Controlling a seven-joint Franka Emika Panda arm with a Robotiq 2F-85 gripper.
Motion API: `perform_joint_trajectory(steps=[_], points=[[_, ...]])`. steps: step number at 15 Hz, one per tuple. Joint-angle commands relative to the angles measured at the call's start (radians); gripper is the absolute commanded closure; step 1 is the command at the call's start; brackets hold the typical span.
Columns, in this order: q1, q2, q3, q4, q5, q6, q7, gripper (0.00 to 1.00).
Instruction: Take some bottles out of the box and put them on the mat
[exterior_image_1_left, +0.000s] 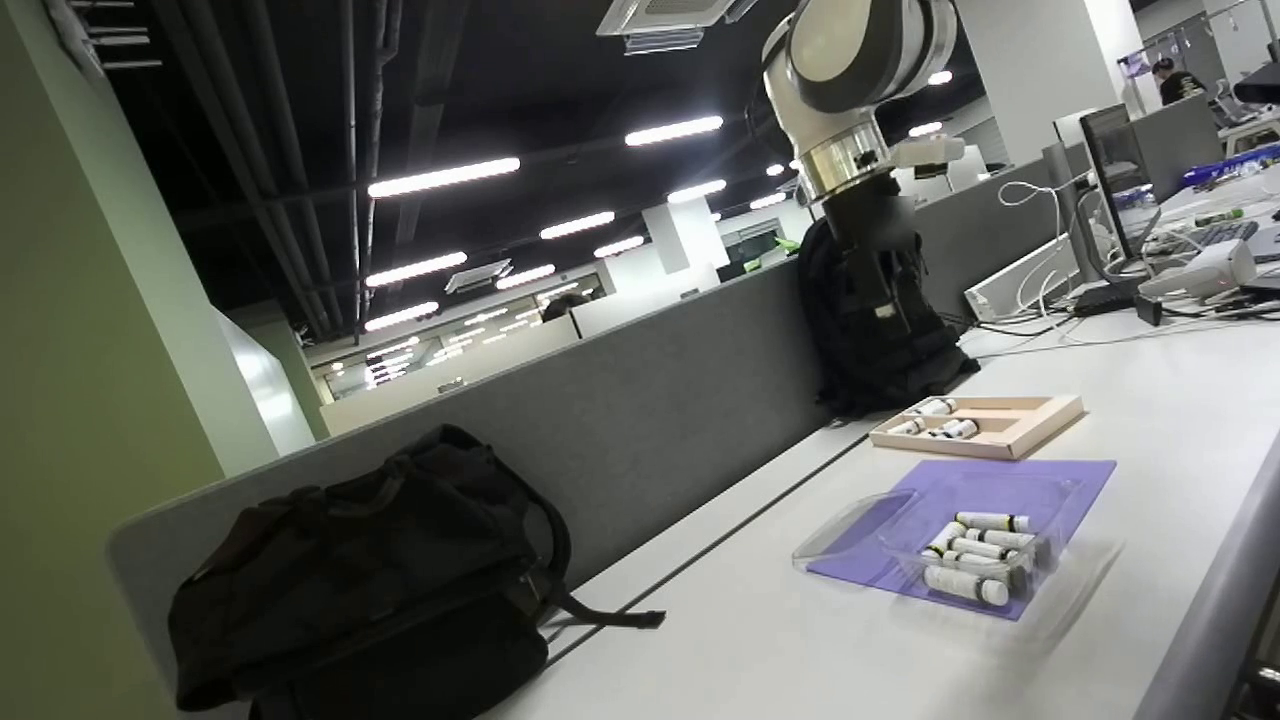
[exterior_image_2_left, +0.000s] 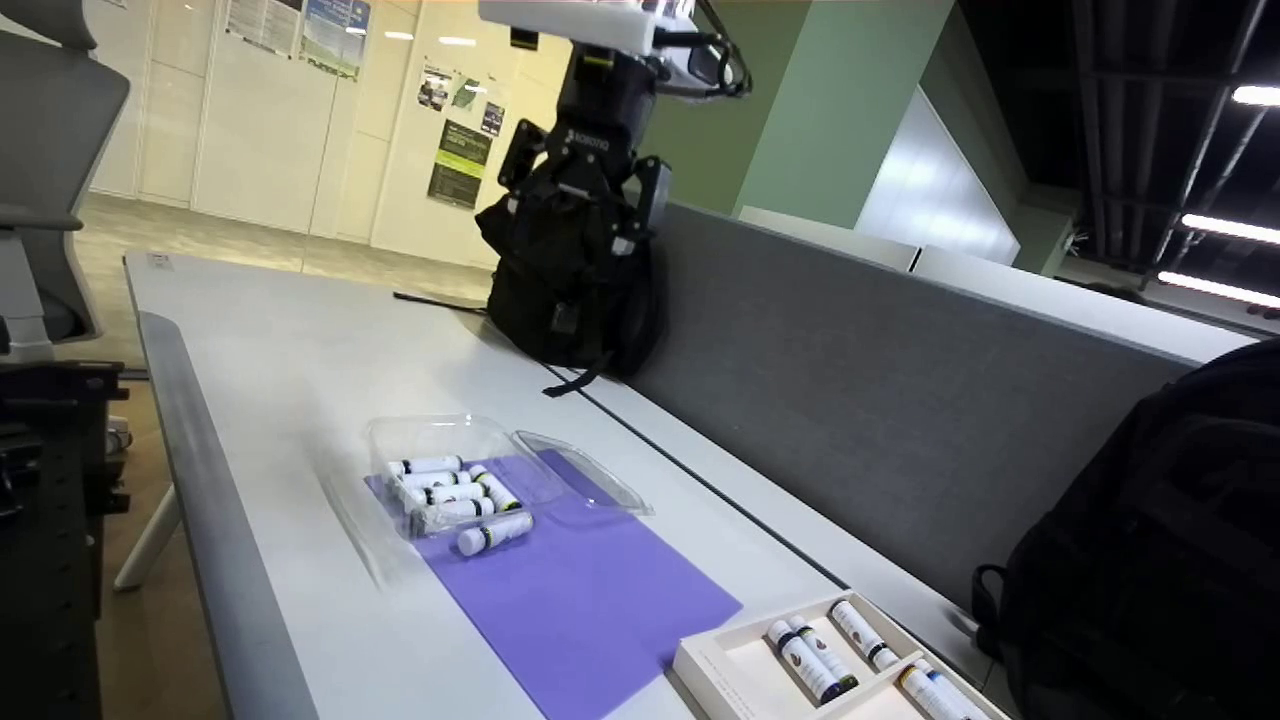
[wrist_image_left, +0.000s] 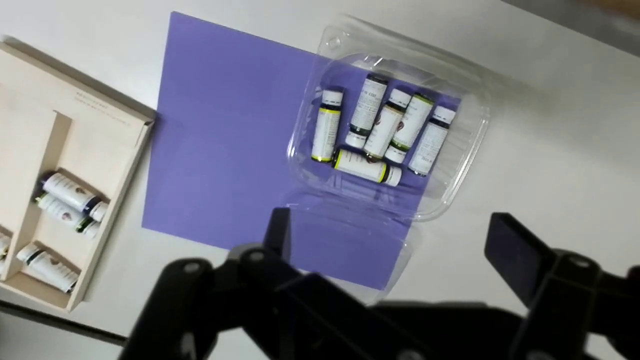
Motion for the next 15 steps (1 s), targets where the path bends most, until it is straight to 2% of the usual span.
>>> perform_joint_trajectory(steps=[1, 3, 4, 7, 15], points=[[0.004, 0.136, 0.007, 0.089, 0.046, -0.033, 0.013, 0.00], [-0.004, 0.186, 0.012, 0.115, 0.053, -0.049, 0.026, 0.00], [-0.005, 0.137, 0.013, 0.059, 0.042, -0.006, 0.001, 0.00], [-0.008, 0.187, 0.015, 0.088, 0.046, -0.015, 0.002, 0.00], [-0.009, 0.211, 0.016, 0.095, 0.024, -0.013, 0.022, 0.00]])
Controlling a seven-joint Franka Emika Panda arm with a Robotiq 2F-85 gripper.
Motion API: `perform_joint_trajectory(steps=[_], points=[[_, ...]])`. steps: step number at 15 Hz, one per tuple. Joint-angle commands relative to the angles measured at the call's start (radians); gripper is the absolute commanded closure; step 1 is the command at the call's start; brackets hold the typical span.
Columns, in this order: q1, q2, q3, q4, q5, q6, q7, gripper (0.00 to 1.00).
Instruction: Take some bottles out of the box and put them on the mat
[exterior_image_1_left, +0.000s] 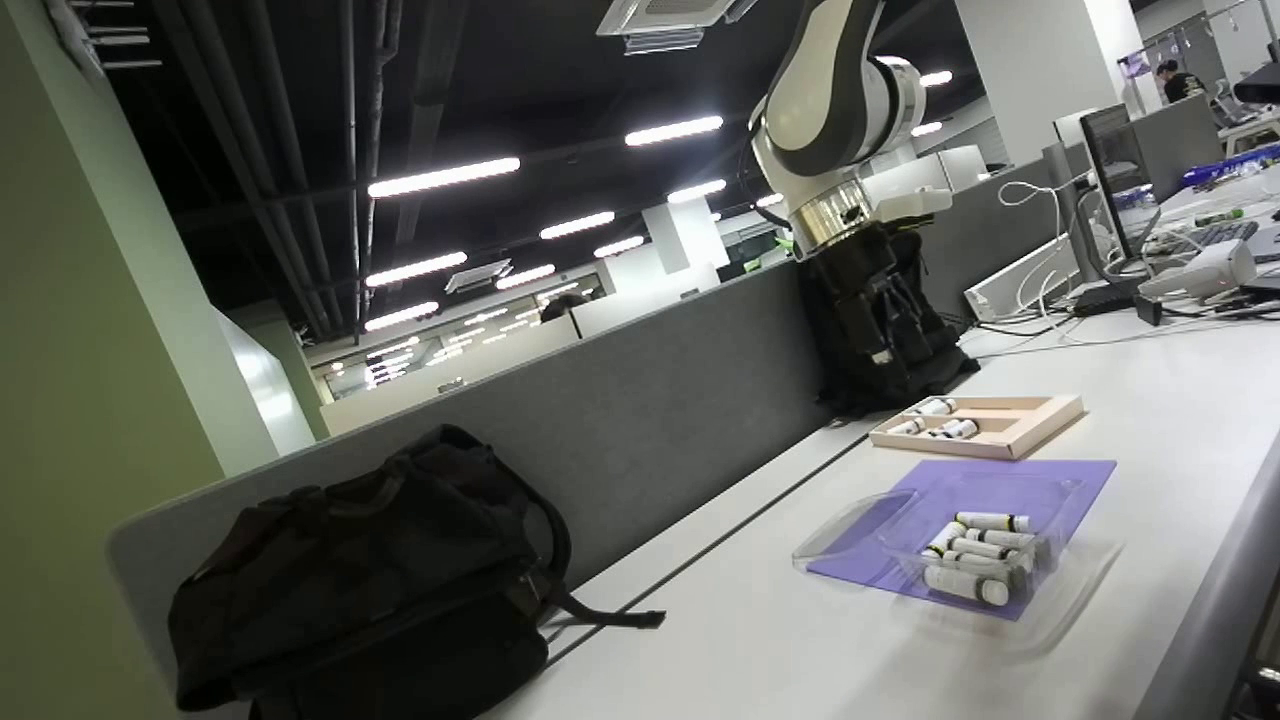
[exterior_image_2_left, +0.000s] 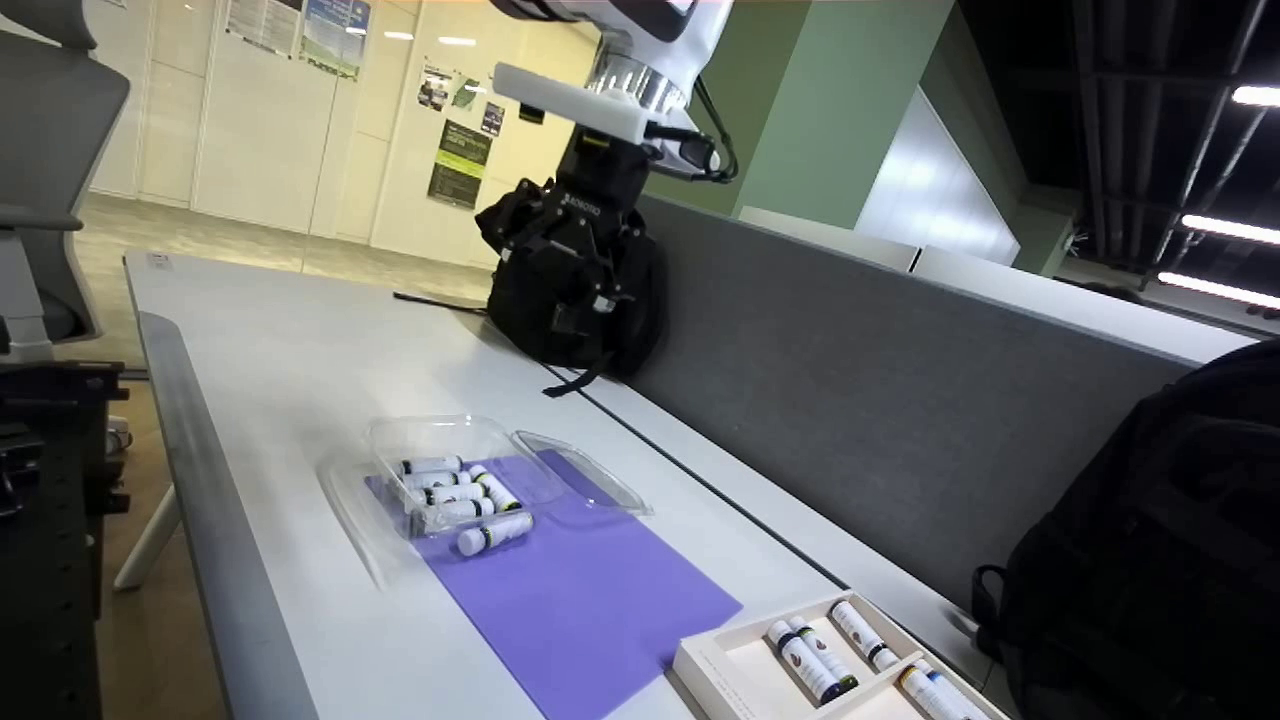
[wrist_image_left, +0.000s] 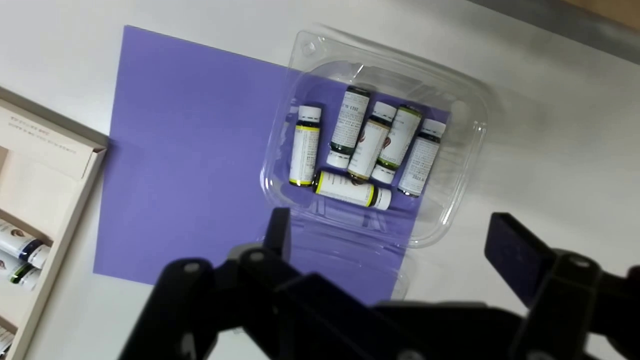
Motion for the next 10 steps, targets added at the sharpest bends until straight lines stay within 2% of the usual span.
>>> perform_joint_trajectory(steps=[1, 5, 10], points=[[-0.011, 0.054, 0.009, 0.005, -0.019, 0.001, 0.020, 0.00], [-0.021, 0.182, 0.008, 0.012, -0.004, 0.060, 0.033, 0.00], [-0.028, 0.343, 0.019, 0.015, -0.005, 0.198, 0.029, 0.00]])
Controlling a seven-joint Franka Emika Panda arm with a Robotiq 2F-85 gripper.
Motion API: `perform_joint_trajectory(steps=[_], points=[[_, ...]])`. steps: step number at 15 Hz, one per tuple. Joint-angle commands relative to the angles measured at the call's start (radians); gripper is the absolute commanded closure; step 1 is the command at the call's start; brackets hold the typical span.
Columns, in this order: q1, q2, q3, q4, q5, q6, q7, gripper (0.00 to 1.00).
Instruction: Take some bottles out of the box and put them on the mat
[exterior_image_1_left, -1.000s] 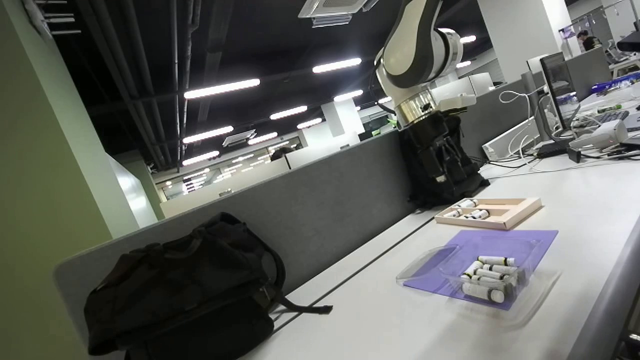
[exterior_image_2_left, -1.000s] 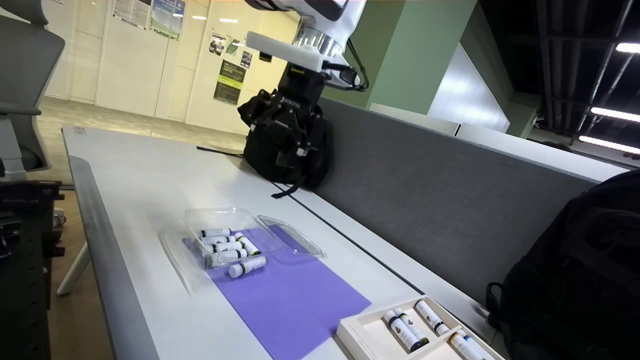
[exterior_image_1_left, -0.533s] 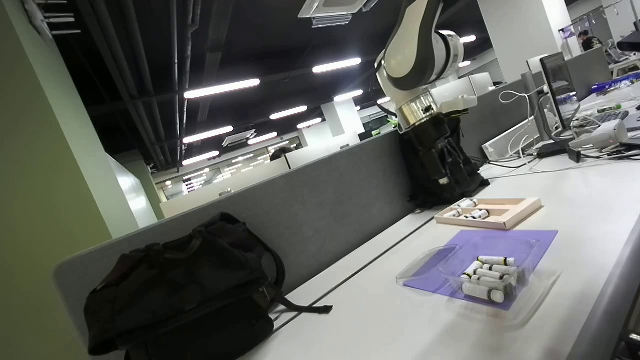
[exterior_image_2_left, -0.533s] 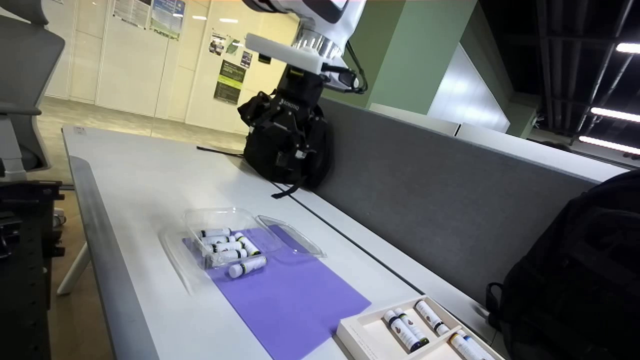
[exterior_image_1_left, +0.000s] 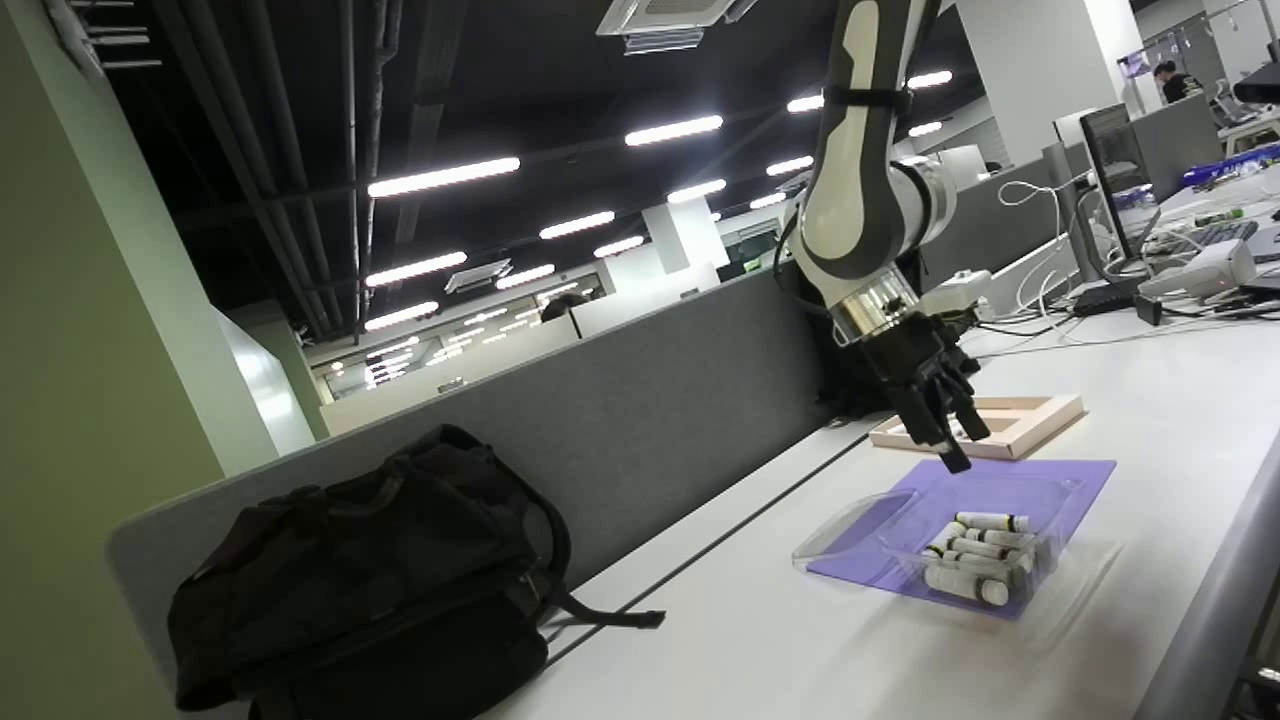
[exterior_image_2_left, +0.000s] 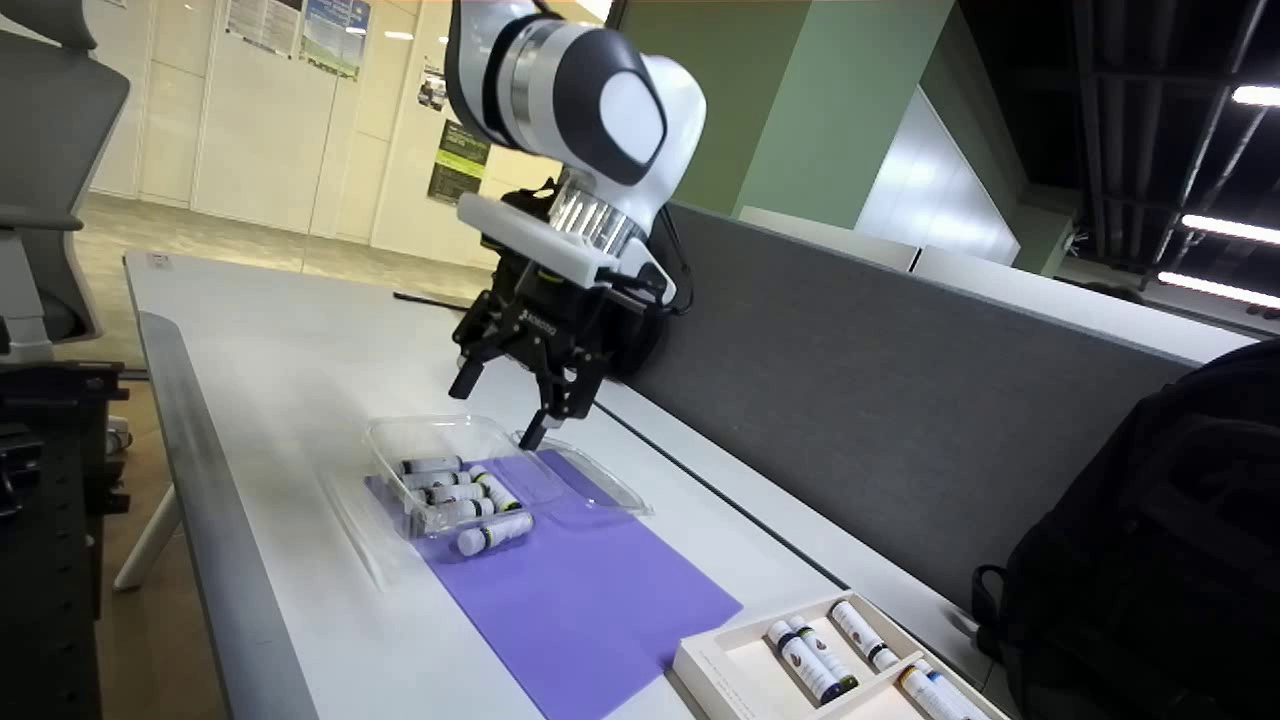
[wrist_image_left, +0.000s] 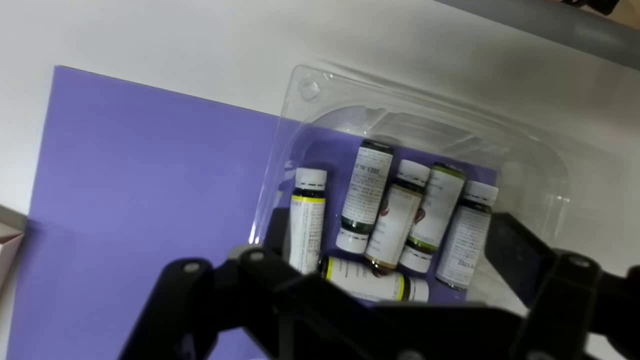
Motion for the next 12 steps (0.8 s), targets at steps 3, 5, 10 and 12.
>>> perform_joint_trajectory(steps=[3, 5, 10, 12], points=[[-0.011, 0.148, 0.031, 0.026, -0.003, 0.118, 0.027, 0.00], [-0.011, 0.188, 0.040, 0.028, -0.006, 0.155, 0.026, 0.00], [-0.012, 0.258, 0.052, 0.029, -0.013, 0.213, 0.028, 0.00], [-0.013, 0.274, 0.053, 0.027, -0.016, 0.224, 0.028, 0.00]])
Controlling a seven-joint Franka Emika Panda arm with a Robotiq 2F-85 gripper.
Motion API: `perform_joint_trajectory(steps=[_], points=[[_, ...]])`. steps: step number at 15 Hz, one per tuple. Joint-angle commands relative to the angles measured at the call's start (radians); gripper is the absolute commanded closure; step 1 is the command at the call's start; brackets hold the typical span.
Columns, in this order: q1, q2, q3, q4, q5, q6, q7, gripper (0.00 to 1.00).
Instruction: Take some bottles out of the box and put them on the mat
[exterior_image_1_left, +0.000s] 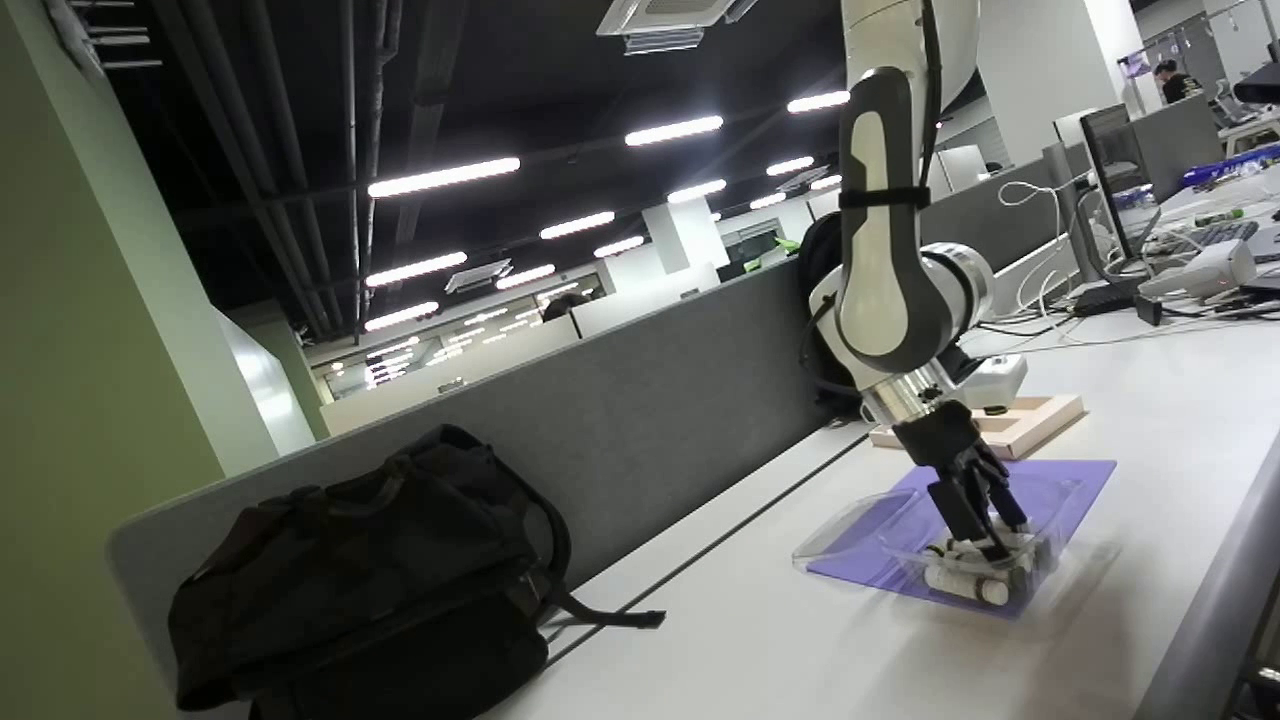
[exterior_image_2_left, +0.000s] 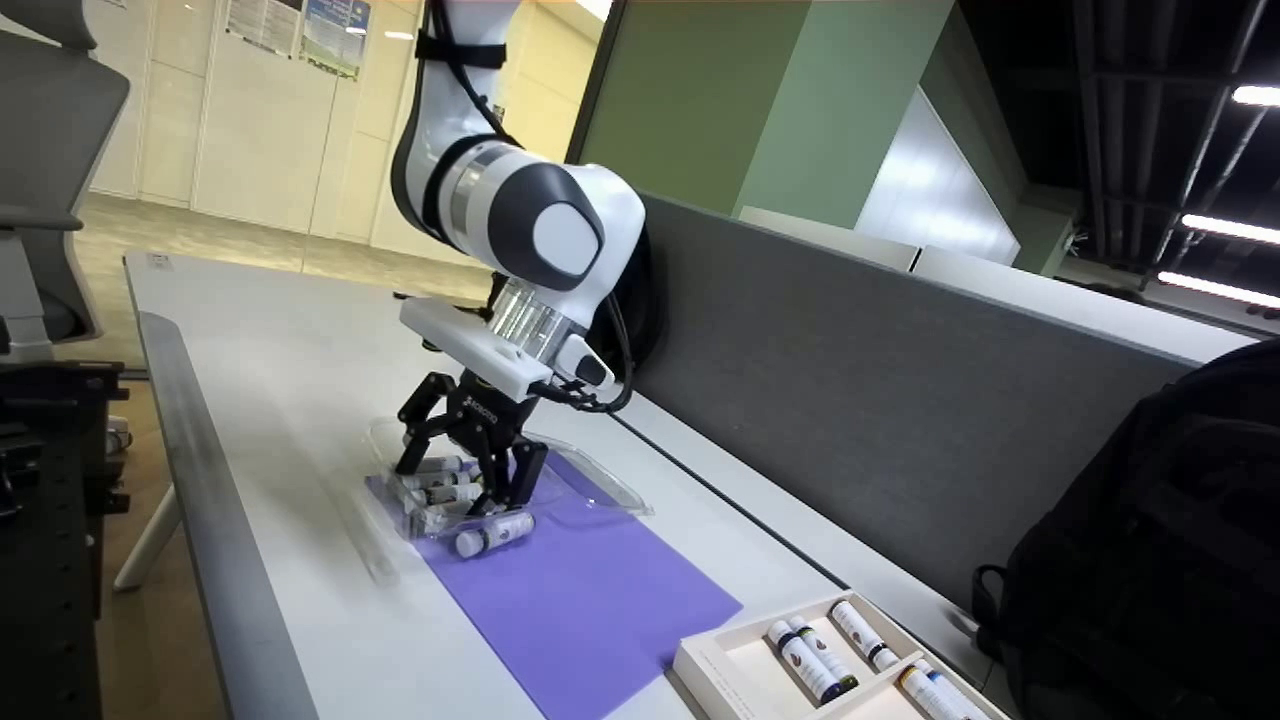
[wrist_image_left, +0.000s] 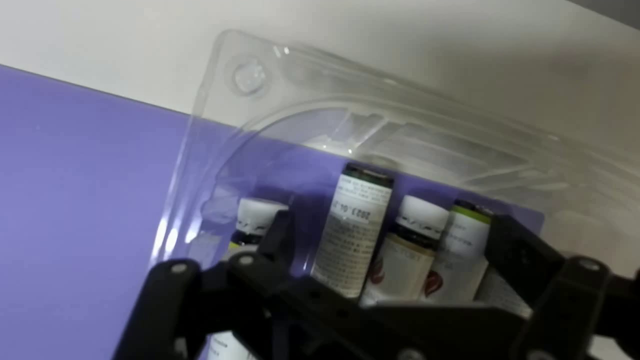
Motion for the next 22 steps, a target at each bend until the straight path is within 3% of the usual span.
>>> perform_joint_trajectory(steps=[1, 6, 13, 14, 15, 22], points=[[-0.013, 0.035, 0.011, 0.015, -0.014, 0.014, 0.026, 0.00], [-0.033, -0.027, 0.050, -0.006, 0.007, 0.029, 0.001, 0.00], [-0.037, 0.087, 0.012, 0.034, -0.012, 0.021, 0.030, 0.00], [-0.035, 0.087, 0.008, 0.039, -0.018, 0.004, 0.033, 0.08], [-0.023, 0.077, -0.001, 0.043, -0.030, -0.010, 0.045, 0.27], [0.012, 0.011, -0.033, 0.047, -0.100, -0.089, 0.082, 0.76]])
